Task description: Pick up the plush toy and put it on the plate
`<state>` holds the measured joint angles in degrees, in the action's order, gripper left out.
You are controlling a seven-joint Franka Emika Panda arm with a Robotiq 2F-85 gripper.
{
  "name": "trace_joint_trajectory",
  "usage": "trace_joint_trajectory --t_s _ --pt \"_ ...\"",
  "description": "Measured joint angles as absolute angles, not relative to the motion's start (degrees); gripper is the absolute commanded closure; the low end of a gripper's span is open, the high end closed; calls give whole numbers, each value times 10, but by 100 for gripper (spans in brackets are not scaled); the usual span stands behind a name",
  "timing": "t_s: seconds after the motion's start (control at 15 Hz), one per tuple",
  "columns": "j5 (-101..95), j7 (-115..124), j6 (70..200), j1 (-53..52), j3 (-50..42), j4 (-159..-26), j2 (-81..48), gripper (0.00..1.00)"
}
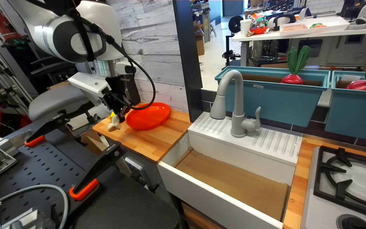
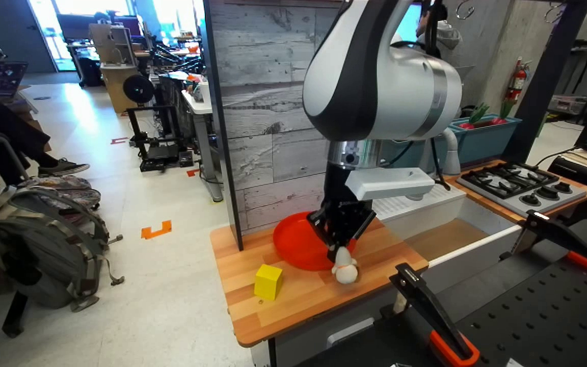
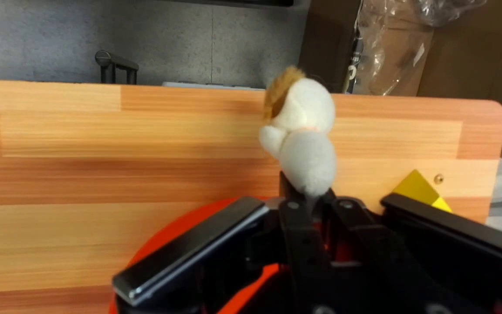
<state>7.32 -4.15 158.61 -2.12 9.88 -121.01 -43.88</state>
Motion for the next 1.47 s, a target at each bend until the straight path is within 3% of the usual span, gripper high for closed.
trace_joint_trajectory --t_s 1.07,1.13,1.2,1.47 --pt "13 -20 1586 -122 57 -1129 -515 98" --pt "13 -20 1586 -123 57 -1126 -516 66" --pt "13 -20 1586 -123 57 -1123 -516 65" --pt "13 -18 1586 -123 57 -1118 -517 37"
